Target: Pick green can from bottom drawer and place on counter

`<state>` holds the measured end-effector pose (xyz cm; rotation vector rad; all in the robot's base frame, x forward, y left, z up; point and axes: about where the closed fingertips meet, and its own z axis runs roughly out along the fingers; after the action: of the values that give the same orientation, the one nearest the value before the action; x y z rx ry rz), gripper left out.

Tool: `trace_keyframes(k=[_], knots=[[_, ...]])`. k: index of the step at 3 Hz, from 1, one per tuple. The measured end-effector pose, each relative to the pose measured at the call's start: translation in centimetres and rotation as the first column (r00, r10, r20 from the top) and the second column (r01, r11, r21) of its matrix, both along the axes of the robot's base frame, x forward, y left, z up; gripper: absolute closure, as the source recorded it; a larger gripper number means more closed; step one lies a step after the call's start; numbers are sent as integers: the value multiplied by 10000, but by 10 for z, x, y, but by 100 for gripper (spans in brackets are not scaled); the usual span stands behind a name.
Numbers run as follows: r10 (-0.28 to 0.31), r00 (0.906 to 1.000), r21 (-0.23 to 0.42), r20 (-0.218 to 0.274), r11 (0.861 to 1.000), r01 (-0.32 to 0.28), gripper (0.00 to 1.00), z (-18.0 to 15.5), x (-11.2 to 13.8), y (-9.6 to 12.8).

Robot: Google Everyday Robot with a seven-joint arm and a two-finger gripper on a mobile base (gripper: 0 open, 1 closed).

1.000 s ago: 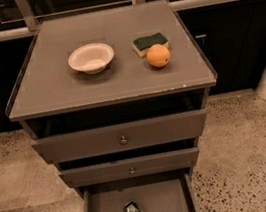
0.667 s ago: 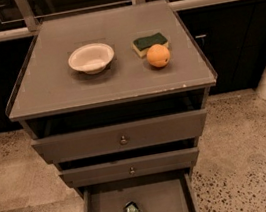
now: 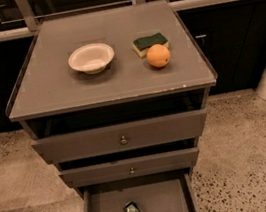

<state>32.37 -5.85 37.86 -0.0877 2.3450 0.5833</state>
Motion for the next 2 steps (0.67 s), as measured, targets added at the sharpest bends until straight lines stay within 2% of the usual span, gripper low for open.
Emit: trace_keyframes(k=[1, 2], knots=[[-19, 9892, -849, 1467, 9963, 145, 0, -10, 25, -3], [-21, 9894, -845, 1454, 9963, 145, 0, -10, 25, -3]])
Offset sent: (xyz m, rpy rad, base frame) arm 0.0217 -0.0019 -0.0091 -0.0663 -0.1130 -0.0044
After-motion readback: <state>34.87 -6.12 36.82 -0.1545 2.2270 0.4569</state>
